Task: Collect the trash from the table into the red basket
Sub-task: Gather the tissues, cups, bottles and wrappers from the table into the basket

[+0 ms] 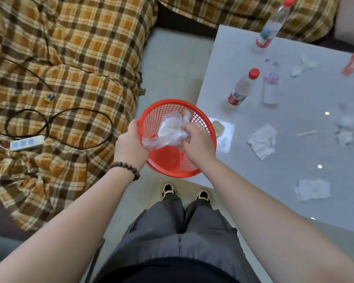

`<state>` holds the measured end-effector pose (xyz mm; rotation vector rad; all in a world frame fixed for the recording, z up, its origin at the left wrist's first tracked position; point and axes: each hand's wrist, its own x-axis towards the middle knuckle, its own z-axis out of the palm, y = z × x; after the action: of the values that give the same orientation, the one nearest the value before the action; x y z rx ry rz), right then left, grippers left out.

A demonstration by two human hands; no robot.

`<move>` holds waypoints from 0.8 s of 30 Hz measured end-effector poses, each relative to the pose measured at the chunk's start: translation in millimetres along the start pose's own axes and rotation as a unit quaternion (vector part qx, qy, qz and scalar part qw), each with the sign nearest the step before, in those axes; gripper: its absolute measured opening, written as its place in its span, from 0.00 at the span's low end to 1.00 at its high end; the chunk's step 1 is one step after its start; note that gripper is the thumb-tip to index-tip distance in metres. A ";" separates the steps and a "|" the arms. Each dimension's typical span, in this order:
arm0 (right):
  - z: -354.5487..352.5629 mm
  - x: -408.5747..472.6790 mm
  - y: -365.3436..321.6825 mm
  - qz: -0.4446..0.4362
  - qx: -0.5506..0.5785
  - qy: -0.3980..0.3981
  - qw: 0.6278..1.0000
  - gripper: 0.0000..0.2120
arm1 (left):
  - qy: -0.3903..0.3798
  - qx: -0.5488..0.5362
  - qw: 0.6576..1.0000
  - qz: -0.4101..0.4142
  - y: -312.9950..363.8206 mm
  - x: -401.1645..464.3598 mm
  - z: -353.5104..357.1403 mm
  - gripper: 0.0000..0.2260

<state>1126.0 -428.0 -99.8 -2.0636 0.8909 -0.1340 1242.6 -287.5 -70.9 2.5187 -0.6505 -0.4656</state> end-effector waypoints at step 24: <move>28.8 82.6 193.0 0.063 -0.230 -0.033 0.971 0.34 | 0.065 0.047 0.993 -0.089 -49.4 7.6 54.6 0.22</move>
<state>1093.4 -533.6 -280.6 -2.4080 1.0843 0.2310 1242.8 -274.3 -143.7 2.6826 -0.4096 -0.3365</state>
